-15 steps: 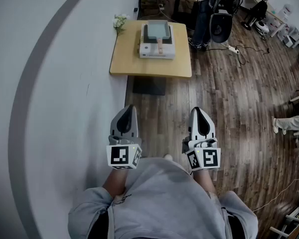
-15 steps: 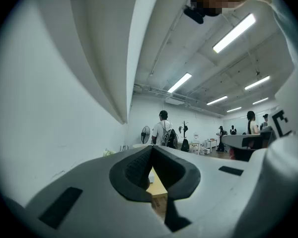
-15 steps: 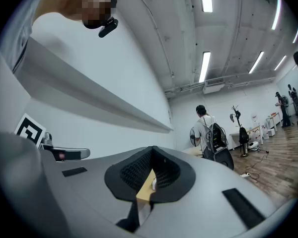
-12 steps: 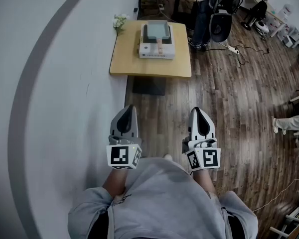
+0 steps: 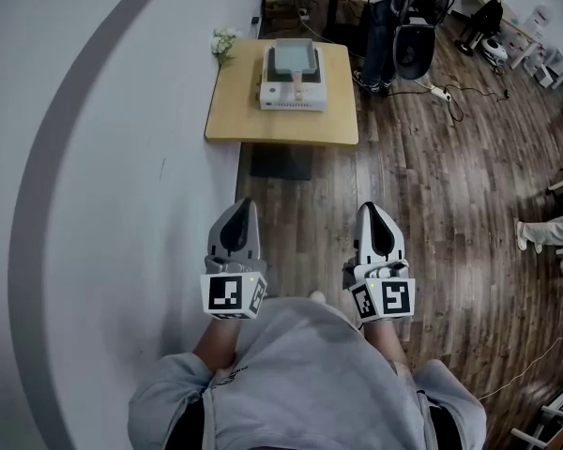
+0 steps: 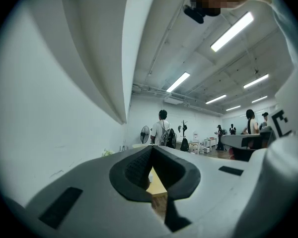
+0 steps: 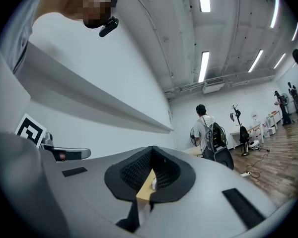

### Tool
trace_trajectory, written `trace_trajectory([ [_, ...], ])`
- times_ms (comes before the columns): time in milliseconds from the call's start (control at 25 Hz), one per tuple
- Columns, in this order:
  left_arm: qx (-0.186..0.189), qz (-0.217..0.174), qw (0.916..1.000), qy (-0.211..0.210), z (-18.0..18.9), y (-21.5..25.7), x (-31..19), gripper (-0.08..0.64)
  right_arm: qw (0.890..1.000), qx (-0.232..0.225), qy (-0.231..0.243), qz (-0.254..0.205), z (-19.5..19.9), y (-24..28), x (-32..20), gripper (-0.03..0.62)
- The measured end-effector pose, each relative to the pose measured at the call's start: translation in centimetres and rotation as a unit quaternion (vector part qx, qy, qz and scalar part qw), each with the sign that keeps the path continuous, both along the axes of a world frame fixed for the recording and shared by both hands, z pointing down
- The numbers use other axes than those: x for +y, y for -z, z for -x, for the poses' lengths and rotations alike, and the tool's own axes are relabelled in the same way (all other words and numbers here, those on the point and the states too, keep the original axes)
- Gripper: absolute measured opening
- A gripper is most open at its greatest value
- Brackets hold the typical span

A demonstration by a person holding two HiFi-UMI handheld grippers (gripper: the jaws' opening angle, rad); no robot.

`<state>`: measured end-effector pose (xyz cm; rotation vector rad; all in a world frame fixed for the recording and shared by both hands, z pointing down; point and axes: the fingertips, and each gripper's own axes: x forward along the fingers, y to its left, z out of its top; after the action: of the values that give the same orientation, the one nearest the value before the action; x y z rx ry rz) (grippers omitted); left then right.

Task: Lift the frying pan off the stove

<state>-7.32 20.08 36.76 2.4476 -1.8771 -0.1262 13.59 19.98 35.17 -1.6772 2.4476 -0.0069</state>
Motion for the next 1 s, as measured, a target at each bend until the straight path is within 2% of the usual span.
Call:
trace_trajectory([
  [320, 0.003, 0.004, 1.0, 0.006, -2.2, -0.2, 0.6, 0.002, 1.0, -0.009, 0.017, 0.009, -1.9, -0.6, 0.4, -0.002],
  [760, 0.008, 0.016, 0.9998, -0.003, -8.3, -1.4, 1.8, 0.002, 1.0, -0.01, 0.02, 0.015, -7.1, -1.6, 1.4, -0.002],
  [1000, 0.003, 0.028, 0.9996, -0.001, -8.8, -1.9, 1.6, 0.002, 0.999, -0.019, 0.023, 0.026, -7.7, -2.3, 1.3, -0.002],
])
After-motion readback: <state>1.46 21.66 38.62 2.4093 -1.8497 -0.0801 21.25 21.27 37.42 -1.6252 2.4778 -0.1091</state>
